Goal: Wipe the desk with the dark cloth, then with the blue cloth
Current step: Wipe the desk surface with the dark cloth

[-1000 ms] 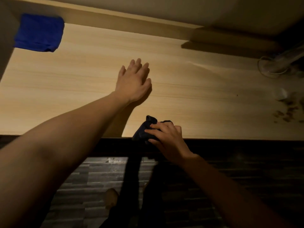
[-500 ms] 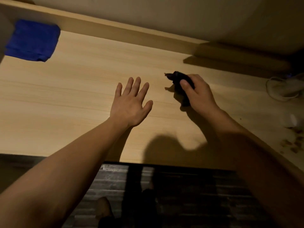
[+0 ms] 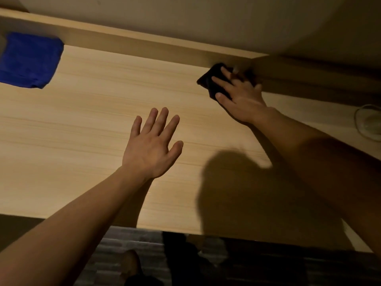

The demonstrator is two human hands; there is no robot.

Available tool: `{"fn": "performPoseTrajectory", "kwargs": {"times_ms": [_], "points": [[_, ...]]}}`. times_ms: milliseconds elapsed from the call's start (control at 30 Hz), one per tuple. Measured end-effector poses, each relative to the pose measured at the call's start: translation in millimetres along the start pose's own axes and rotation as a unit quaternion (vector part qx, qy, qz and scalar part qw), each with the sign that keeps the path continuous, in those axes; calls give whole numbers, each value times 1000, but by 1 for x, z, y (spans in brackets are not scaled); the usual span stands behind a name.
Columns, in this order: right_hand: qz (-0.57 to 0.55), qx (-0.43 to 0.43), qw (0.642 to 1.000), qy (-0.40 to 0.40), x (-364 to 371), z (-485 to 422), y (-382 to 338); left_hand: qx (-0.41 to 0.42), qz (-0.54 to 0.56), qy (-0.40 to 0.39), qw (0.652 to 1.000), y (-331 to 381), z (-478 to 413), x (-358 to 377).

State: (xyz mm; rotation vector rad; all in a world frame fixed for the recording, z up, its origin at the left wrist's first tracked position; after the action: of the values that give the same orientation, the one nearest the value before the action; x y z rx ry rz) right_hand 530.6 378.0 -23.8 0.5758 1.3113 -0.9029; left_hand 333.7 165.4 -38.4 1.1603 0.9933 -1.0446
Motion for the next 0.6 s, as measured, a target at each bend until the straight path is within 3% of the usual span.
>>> {"fn": "performPoseTrajectory", "kwargs": {"times_ms": [600], "points": [[-24,0,1000,4,49,161,-50,11,10,-3,1000,-2,2,0]]}}
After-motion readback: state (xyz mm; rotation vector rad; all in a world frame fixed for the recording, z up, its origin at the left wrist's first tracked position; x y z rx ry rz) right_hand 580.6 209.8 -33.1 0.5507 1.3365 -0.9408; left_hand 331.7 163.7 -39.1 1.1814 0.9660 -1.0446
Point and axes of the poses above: each hand's wrist, its own z-axis away from the middle knuckle, its own x-axis out of the palm, y = z × x, the point moved 6 cm from there along -z, towards the middle knuckle, and after that the axes turned 1 degree about z, right-handed, at the moved point
